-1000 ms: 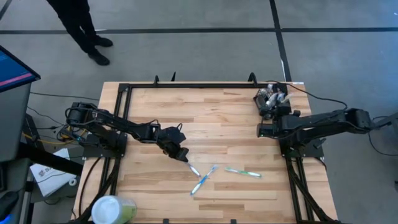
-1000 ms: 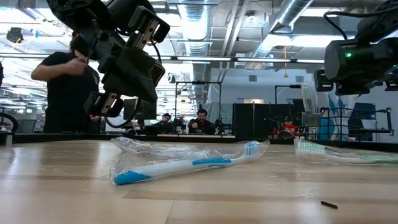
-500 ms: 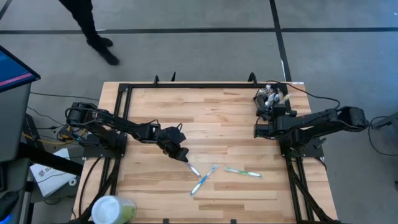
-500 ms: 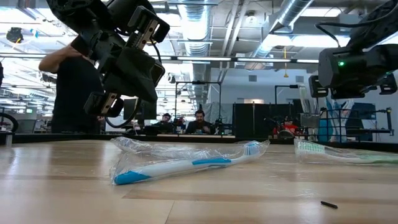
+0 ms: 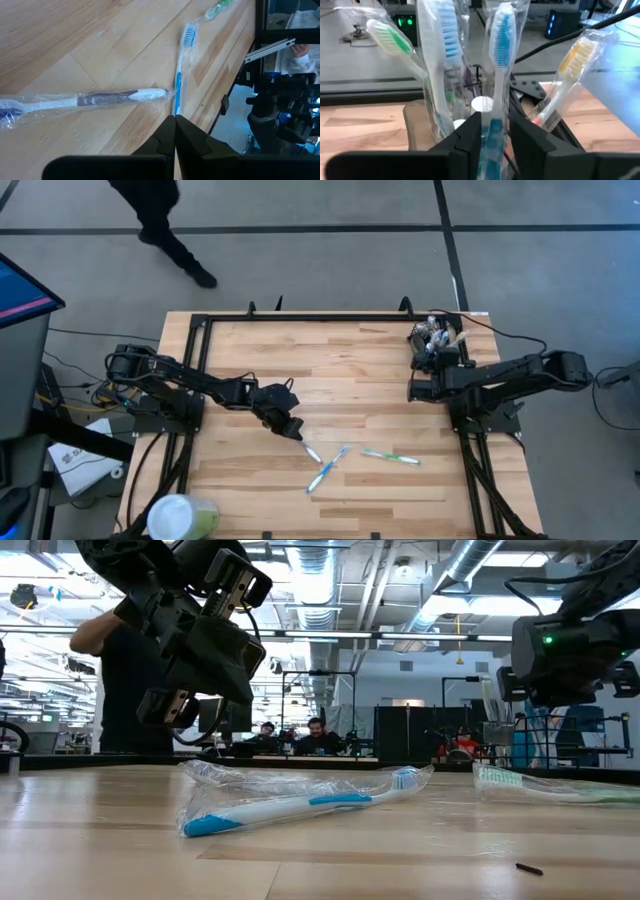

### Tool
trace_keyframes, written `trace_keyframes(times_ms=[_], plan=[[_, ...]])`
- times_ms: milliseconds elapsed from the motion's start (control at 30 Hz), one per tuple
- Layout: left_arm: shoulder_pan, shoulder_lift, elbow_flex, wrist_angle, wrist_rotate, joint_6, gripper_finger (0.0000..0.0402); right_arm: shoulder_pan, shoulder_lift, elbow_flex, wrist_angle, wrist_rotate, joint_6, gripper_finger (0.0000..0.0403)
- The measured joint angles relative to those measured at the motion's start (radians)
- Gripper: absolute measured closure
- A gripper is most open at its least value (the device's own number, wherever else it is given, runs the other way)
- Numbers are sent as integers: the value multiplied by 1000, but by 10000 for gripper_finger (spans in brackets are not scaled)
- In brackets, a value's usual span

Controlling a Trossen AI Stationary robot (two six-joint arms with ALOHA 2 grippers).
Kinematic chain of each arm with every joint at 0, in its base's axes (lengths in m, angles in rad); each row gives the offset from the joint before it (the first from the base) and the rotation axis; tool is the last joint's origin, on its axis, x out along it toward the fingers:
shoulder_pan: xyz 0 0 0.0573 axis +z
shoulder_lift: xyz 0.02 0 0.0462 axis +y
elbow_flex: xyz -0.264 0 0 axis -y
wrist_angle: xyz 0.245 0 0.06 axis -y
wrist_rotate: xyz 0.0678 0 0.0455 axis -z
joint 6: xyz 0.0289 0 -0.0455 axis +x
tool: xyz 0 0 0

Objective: Pick & Place toothbrushing station
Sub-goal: Put the right blue toothbrush in the right section of wire organizer

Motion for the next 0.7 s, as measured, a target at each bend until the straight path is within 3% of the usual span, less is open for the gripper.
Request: trace_keyframes(times_ms=[367, 700], plan=[[0, 0, 0, 8, 0, 2, 401, 13, -1, 115, -138, -40, 0, 245], [0, 0, 0, 16, 0, 8, 401, 54, -1, 160, -181, -134, 8, 224]])
